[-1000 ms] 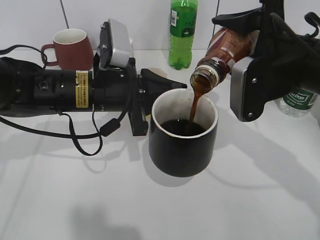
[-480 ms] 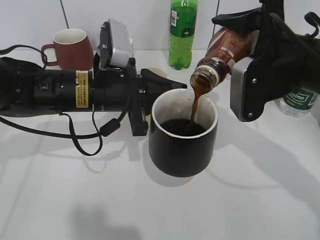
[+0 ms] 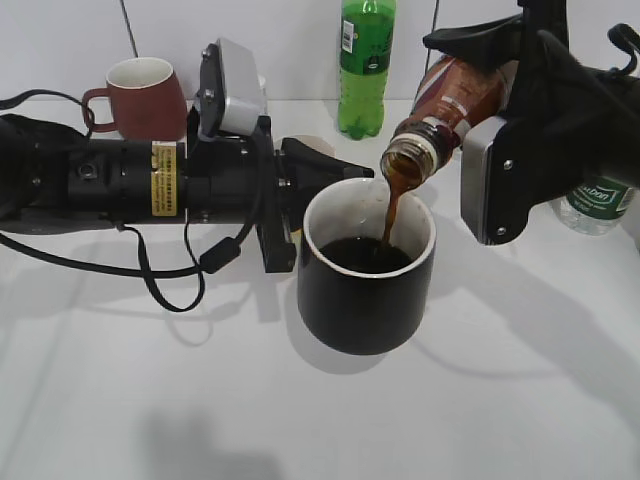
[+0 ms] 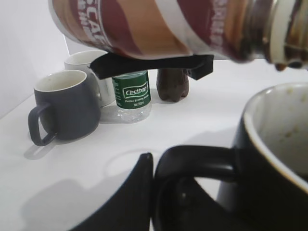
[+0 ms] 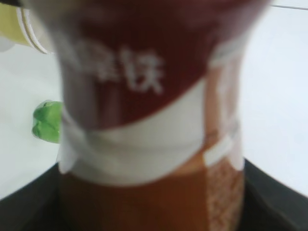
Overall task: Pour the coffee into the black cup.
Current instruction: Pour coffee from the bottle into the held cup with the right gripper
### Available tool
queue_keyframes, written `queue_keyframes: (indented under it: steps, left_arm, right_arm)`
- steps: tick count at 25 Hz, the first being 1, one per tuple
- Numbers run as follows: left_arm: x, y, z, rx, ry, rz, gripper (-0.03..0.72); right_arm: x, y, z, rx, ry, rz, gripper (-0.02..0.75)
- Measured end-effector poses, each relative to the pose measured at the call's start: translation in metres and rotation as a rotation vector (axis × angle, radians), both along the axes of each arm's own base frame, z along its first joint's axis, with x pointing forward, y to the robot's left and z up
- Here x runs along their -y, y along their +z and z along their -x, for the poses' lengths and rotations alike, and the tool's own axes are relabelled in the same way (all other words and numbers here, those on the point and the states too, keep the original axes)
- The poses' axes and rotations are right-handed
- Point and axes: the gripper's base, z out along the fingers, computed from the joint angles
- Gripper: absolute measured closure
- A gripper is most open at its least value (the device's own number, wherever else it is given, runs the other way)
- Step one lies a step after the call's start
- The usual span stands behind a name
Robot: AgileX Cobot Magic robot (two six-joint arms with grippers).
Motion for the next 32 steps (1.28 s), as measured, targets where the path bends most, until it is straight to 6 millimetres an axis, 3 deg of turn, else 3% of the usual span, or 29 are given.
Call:
queue_keyframes:
  steps: [32]
  left_arm:
    - [-0.0001, -0.0002, -0.0001, 0.0, 0.001, -0.002, 0.643]
  right_arm:
    - [0.0, 0.0001, 0.0, 0.071, 0.012, 0.081, 0.211]
